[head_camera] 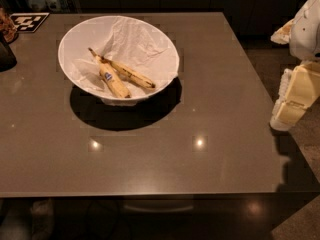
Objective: Pick banana from white bowl
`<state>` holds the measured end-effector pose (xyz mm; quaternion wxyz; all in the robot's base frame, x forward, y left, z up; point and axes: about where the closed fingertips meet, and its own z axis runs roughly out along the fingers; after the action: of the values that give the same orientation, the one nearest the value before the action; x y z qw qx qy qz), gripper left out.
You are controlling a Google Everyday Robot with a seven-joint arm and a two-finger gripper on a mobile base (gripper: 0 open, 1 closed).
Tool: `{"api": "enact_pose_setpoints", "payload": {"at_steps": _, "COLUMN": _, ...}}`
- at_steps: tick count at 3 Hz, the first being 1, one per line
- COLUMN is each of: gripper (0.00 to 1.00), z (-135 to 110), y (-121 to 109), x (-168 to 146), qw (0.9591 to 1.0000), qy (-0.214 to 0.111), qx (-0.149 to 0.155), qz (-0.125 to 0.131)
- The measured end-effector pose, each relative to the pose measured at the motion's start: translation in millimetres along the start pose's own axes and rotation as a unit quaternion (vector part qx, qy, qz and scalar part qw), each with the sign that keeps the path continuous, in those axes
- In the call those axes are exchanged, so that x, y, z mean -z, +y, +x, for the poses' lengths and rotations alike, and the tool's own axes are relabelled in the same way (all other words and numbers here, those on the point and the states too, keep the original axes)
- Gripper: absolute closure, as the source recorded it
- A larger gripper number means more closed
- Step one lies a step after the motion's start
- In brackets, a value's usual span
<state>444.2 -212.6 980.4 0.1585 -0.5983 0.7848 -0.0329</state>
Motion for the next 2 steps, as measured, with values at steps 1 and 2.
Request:
{"api": "enact_pose_setpoints", "payload": {"at_steps": 1, "gripper": 0.00, "z": -24, "y": -13, "x": 0, "qw": 0.9998, "qy": 0.006, "qx": 0.011, "qz": -0.018}}
{"api": "enact_pose_setpoints", "payload": {"at_steps": 2, "gripper": 0.00, "z": -58, "y": -26, "x": -10, "qw": 0.9985, "qy": 0.015, "qx": 0.037, "qz": -0.038}}
